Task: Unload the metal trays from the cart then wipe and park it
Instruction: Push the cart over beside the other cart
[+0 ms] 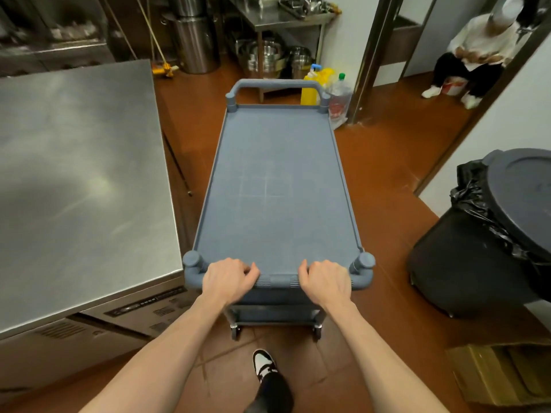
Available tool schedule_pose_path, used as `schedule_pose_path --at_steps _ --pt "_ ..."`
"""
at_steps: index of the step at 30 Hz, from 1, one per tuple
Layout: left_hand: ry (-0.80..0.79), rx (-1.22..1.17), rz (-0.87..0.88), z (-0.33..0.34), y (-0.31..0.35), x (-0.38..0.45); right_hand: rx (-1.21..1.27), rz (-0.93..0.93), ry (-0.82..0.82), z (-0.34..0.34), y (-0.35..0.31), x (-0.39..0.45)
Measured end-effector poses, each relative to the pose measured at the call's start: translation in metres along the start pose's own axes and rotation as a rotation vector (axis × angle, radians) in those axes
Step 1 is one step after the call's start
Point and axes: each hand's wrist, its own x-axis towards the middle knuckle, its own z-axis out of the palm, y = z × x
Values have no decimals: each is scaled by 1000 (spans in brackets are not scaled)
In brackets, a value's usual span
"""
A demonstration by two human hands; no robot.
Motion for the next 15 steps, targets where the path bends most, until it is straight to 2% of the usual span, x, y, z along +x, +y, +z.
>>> schedule_pose_path --at_steps 15 --pt "21 -67 -128 0 -48 121 -16 -146 -6 -4 -33 153"
